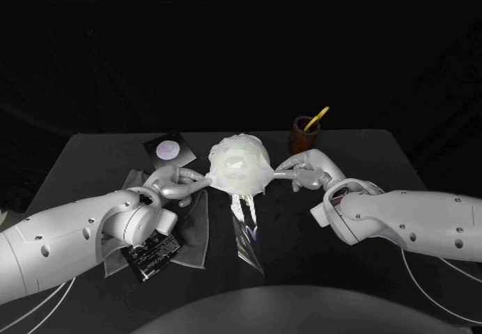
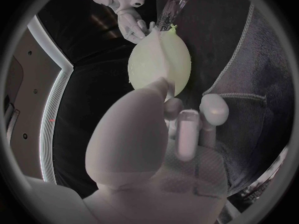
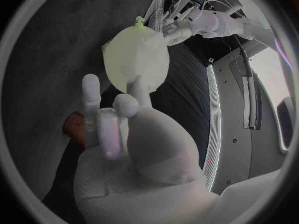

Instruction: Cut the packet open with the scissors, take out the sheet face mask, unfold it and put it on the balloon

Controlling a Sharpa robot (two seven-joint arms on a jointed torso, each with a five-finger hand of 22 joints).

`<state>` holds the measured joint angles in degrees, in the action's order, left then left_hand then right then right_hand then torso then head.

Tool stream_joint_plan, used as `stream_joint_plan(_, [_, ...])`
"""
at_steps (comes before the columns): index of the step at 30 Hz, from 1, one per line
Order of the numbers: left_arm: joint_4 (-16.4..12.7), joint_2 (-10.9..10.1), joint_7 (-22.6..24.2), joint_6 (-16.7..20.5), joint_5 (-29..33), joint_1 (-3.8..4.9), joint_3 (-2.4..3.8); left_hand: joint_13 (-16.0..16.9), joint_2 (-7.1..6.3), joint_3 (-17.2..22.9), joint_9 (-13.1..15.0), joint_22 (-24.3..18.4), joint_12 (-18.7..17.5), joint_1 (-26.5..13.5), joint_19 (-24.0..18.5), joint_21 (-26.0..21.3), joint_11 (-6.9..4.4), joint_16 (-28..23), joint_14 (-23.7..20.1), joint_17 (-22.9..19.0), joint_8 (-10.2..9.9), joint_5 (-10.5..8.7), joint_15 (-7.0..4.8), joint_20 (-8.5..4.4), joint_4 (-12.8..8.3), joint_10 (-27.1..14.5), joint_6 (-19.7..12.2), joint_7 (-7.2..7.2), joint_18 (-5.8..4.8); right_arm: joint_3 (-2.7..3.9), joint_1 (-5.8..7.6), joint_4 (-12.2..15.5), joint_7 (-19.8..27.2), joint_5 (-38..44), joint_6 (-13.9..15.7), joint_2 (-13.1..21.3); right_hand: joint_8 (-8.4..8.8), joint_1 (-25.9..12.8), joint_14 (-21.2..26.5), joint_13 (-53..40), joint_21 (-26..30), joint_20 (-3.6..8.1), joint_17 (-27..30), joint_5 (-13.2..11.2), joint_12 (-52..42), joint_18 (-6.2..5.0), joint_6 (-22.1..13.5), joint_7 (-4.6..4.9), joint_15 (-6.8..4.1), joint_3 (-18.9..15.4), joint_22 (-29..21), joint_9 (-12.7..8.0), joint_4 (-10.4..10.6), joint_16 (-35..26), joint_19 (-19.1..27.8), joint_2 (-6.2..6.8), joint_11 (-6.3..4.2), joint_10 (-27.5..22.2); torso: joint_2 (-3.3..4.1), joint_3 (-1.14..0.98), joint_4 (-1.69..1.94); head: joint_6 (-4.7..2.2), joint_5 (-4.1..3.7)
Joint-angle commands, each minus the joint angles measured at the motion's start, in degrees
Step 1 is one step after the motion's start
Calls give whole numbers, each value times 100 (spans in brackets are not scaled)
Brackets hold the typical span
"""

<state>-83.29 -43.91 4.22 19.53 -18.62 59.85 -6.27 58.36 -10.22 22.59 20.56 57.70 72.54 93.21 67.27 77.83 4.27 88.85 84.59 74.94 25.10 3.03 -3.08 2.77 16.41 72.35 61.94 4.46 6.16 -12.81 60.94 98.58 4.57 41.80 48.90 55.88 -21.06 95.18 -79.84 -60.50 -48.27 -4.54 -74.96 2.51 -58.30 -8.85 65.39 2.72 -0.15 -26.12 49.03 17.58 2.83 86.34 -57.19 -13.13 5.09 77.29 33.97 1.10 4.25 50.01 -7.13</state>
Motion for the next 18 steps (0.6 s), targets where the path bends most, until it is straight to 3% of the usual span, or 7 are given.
stream_joint_plan(1, [20,10,70,41,-227,-7,6,445,-65,421,320,14,57,-247,36,32,-460,-38,342,698,24,-18,-46,10,-249,690,-33,-11,34,4,-3,-2,-75,182,9,0,-25,168,-786,-2121,-20,-8,-855,32,-2293,-114,50,-54,-457,28,4,253,-146,20,-42,-362,-701,976,3,-1,0,-1,-10])
stream_joint_plan(2, [25,14,62,10,-246,-8,6,445,-65,421,320,14,57,-247,36,32,-460,-38,342,698,24,-18,-46,10,-249,690,-33,-11,34,4,-3,-2,-79,188,1,-3,-25,168,-786,-2121,-20,-8,-855,32,-2293,-114,50,-54,-457,28,4,253,-146,20,-42,-362,-701,976,3,-1,2,-1,-6])
stream_joint_plan(3, [26,18,56,-13,-265,-8,6,466,-128,715,387,21,52,-430,39,33,-450,-45,338,688,57,-12,-44,12,-380,691,-48,-13,34,4,-3,-2,-82,194,-4,-6,-25,168,-786,-2121,-20,-8,-855,32,-2293,-114,50,-54,-457,28,4,253,-146,20,-42,-362,-701,976,2,-1,5,-1,-9])
stream_joint_plan(5, [27,26,44,-61,-319,-8,7,466,-129,719,388,21,52,-433,39,33,-450,-45,338,688,58,-12,-44,12,-382,691,-48,-13,34,5,-3,-2,-89,203,-14,-11,-25,168,-786,-2121,-20,-8,-855,32,-2293,-114,50,-54,-457,28,4,253,-146,20,-42,-362,-701,976,2,-1,7,-1,-11])
stream_joint_plan(6, [27,30,39,-79,-342,-8,7,482,-208,928,445,34,47,-604,43,37,-447,-48,338,692,80,-21,-42,15,-524,692,-75,-11,32,5,-3,-3,-92,206,-20,-13,-25,168,-786,-2121,-20,-8,-855,32,-2293,-114,50,-54,-457,28,4,253,-146,20,-42,-362,-701,976,3,0,8,-1,-11])
stream_joint_plan(10, [23,43,-14,-152,-468,-8,8,505,-249,1157,516,45,44,-807,46,41,-448,-54,337,691,109,-21,-40,17,-707,698,-100,-11,31,5,-3,-5,-111,233,-41,-22,-35,169,-791,-2126,-33,-8,-868,32,-2296,-113,45,-53,-457,33,18,266,-156,27,-47,-363,-701,979,5,4,4,-1,-8])
stream_joint_plan(18, [0,53,-163,-421,-611,-8,9,516,-269,1270,553,44,41,-908,43,41,-445,-53,341,707,125,-21,-38,17,-814,701,-107,-7,32,6,-3,-14,-175,309,-78,-39,-35,169,-791,-2126,-33,-8,-868,32,-2296,-113,45,-53,-457,33,18,266,-156,27,-47,-363,-701,979,4,0,9,-1,8])
